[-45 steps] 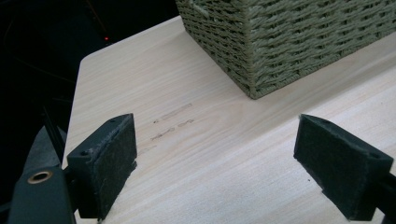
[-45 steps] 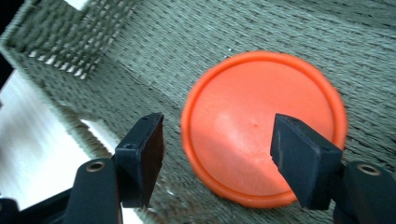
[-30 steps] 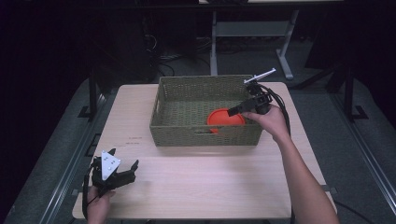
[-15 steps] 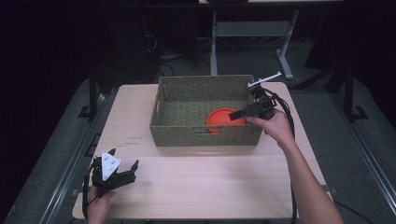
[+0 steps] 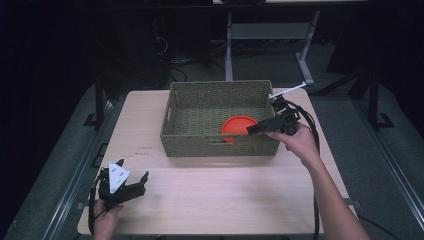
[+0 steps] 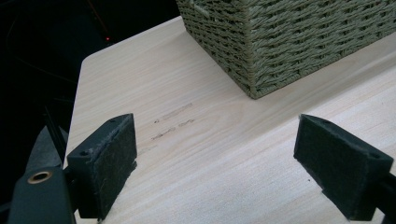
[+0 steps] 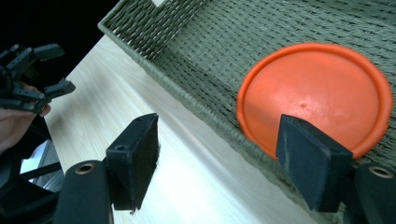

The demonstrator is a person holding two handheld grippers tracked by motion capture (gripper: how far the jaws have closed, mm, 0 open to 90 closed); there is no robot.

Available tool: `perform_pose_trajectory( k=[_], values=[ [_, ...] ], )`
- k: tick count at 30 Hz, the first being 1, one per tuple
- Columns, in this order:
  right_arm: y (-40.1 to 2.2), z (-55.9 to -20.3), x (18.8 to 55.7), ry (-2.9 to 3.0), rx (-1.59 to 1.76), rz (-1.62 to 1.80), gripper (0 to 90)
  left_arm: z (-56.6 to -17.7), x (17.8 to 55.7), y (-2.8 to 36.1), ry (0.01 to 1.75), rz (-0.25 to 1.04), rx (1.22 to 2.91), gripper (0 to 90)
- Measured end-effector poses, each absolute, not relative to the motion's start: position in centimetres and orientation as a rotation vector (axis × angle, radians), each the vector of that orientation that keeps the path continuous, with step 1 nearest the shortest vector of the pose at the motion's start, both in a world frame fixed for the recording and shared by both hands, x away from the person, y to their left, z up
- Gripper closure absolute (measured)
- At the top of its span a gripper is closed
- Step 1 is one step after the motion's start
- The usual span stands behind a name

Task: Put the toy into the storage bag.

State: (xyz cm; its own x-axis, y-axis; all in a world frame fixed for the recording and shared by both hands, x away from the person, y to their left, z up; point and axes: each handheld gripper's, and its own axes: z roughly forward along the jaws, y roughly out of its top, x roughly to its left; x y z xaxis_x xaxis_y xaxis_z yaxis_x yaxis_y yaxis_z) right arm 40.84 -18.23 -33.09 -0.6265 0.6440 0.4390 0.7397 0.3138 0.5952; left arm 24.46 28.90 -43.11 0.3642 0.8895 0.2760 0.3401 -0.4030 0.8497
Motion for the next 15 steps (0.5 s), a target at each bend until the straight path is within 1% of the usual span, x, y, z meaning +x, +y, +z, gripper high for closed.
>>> perform_pose_trajectory(
  k=[15],
  values=[
    [-18.1, -33.3, 37.7, -2.47, -1.213, -1.243, 27.1, -43.1, 24.5, 28.9, 1.065, 0.992, 1.925, 12.7]
  ],
)
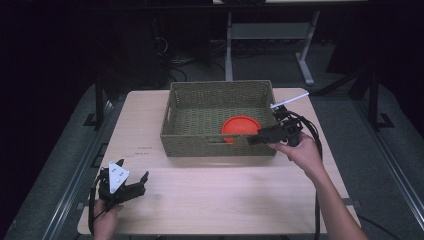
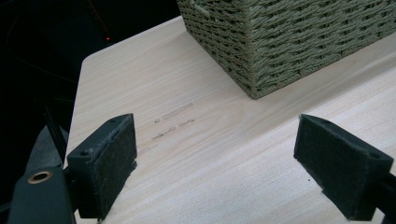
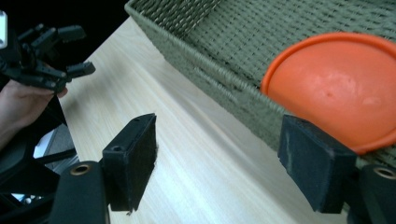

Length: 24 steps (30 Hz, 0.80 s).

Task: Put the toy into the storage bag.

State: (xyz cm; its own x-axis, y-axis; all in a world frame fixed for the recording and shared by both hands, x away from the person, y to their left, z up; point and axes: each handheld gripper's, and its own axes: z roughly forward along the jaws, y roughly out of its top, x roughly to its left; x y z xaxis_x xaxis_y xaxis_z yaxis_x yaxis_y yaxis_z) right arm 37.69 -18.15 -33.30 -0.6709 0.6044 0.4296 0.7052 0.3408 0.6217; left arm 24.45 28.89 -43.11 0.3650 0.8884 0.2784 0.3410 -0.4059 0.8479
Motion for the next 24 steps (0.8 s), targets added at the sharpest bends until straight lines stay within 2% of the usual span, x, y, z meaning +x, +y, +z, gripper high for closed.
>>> perform_pose_trajectory(
  k=[12, 24],
  values=[
    [-18.7, -33.5, 35.4, -2.487, -1.15, -1.267, 26.7, -43.2, 24.5, 28.8, 1.064, 0.99, 1.926, 12.7],
    [-20.4, -35.2, 33.6, -2.484, -1.172, -1.281, 26.6, -43.2, 24.5, 28.8, 1.069, 0.986, 1.923, 12.7]
  ],
)
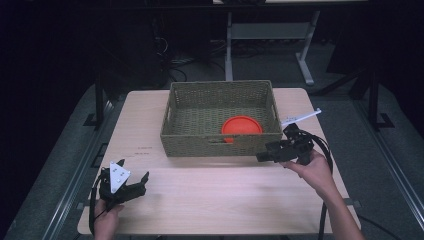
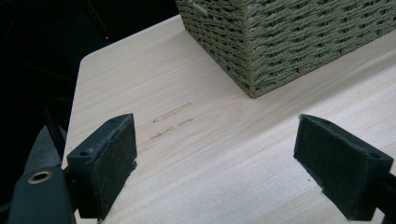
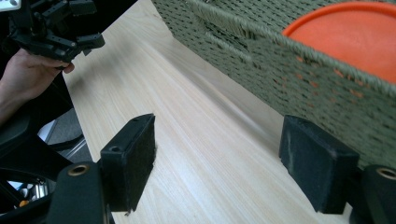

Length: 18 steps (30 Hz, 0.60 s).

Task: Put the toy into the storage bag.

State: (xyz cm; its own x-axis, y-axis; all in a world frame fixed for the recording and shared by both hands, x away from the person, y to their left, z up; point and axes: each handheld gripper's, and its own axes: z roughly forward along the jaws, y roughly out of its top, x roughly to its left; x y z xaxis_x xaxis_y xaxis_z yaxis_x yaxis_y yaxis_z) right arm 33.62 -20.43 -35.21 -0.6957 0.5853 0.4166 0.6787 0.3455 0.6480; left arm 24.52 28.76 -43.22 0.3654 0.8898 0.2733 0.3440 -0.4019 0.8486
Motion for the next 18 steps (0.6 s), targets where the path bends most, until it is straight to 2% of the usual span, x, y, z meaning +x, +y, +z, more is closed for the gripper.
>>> perform_pose_trajectory(
  k=[18],
  values=[
    [-21.9, -38.2, 31.9, -2.459, -1.199, -1.269, 26.4, -43.2, 24.4, 29.0, 1.068, 0.994, 1.93, 12.7]
  ],
)
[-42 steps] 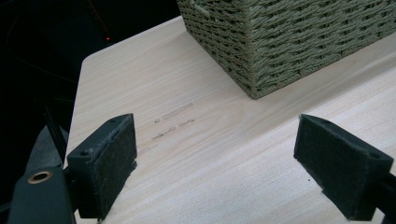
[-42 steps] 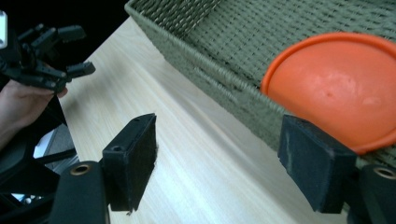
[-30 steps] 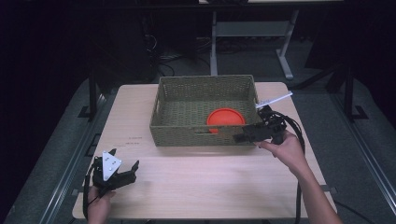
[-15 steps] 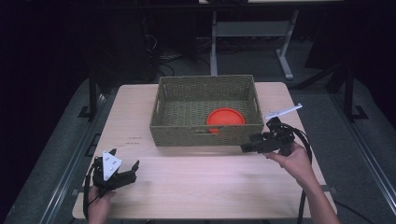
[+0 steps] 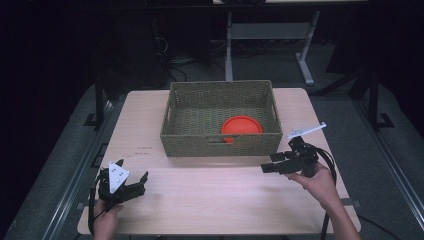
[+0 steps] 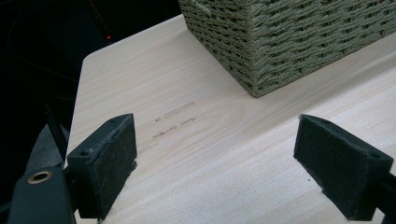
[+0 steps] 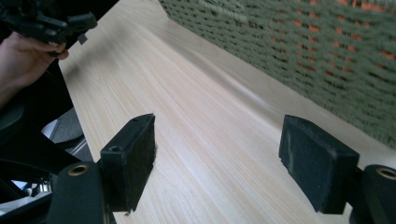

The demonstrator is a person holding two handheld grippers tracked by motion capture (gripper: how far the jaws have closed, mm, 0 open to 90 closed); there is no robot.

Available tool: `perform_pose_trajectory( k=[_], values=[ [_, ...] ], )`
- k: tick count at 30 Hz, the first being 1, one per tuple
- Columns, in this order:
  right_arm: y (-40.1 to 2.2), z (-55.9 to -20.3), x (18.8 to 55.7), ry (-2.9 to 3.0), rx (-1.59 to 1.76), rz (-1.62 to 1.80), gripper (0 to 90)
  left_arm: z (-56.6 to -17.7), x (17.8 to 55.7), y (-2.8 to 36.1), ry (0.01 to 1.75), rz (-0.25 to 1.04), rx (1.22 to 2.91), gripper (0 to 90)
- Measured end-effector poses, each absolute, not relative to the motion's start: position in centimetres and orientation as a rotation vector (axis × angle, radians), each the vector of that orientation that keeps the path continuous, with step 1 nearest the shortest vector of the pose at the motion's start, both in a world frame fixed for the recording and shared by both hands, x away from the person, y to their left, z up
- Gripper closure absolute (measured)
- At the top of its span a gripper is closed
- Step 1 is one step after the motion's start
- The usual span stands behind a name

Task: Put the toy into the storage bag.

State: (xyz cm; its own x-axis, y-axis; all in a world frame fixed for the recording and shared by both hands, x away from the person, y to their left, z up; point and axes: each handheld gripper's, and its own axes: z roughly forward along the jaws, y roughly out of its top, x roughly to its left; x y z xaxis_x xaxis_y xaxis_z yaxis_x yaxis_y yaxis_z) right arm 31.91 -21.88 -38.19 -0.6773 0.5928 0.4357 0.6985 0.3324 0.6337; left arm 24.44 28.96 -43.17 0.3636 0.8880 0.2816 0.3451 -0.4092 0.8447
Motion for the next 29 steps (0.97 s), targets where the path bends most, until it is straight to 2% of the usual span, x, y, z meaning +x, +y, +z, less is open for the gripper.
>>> perform_pose_trajectory(
  k=[19, 29],
  values=[
    [-24.6, -41.2, 29.9, -2.413, -1.282, -1.265, 26.2, -43.3, 24.5, 28.8, 1.058, 0.993, 1.933, 12.7],
    [-24.6, -42.8, 27.8, -2.475, -1.308, -1.197, 24.8, -43.3, 24.6, 28.6, 1.053, 0.992, 1.932, 12.7]
  ],
)
